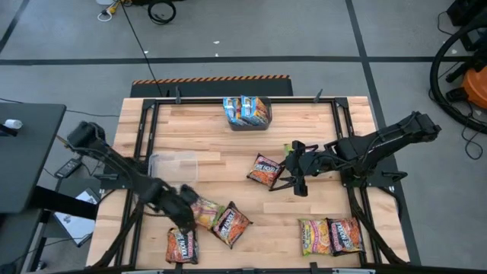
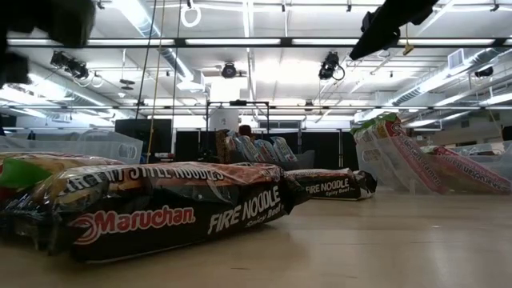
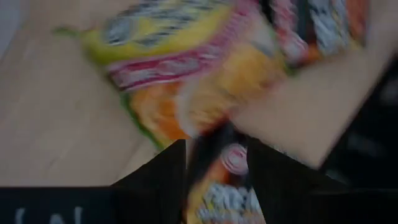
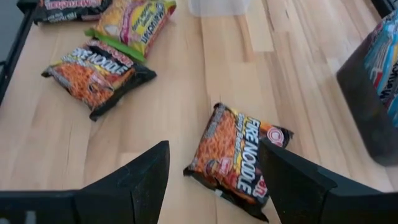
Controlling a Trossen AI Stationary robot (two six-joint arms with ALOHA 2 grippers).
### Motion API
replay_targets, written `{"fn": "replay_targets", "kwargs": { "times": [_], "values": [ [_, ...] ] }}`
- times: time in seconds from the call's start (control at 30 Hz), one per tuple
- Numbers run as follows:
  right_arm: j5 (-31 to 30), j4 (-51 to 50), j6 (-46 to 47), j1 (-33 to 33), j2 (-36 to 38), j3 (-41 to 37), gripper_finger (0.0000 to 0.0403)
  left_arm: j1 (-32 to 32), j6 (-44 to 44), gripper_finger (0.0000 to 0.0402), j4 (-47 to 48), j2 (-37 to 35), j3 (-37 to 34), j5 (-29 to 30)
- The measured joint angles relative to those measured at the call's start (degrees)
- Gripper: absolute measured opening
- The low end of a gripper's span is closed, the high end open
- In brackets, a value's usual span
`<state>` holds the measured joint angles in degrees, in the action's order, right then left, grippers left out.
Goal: Sort Maruchan noodles
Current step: Put the green noodle pack into the right transparent bin
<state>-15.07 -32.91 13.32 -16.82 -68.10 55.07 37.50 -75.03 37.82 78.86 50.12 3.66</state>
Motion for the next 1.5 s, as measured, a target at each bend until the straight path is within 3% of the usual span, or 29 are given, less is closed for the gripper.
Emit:
{"fn": "replay_targets", "kwargs": {
  "times": [0.2, 0.37, 0.43, 0.77, 0.9, 1.0, 1.1, 1.33, 1.5],
  "values": [
    [1.0, -1.7, 0.4, 0.0, 0.0, 0.0, 0.025, 4.7, -17.5, 0.0174, -14.6, -10.1, -16.3, 14.3],
    [1.5, -2.6, 2.6, 0.0, 0.0, 0.0, 0.025, 7.4, -21.5, 0.0174, -31.4, -11.9, -26.4, 18.1],
    [1.5, -3.5, 4.1, 0.0, 0.0, 0.0, 0.025, 8.4, -23.5, 0.0174, -32.2, -11.8, -28.3, 18.2],
    [1.6, -4.9, 6.2, 0.1, 0.0, 0.0, 0.025, 10.9, -25.1, 0.0174, -27.4, -13.9, -25.6, 17.8],
    [1.4, -5.0, 6.5, 0.9, 0.0, 0.0, 0.025, 14.5, -33.7, 0.0174, -18.7, -13.9, -25.4, 20.8],
    [1.2, -5.0, 6.6, 1.4, 0.0, 0.0, 0.025, 18.0, -41.9, 0.0174, -13.6, -13.8, -25.5, 27.9],
    [1.2, -5.0, 6.7, 2.1, 0.0, 0.0, 0.025, 19.4, -45.9, 0.0174, -16.4, -13.7, -27.1, 33.8],
    [1.1, -5.0, 6.7, 3.3, 0.0, 0.0, 0.025, 19.5, -45.8, 0.0174, -28.6, -11.3, -31.8, 32.7],
    [1.1, -4.9, 6.7, 3.9, 0.0, 0.0, 0.025, 18.9, -40.0, 0.0174, -30.6, -11.3, -31.4, 32.3]
  ]
}}
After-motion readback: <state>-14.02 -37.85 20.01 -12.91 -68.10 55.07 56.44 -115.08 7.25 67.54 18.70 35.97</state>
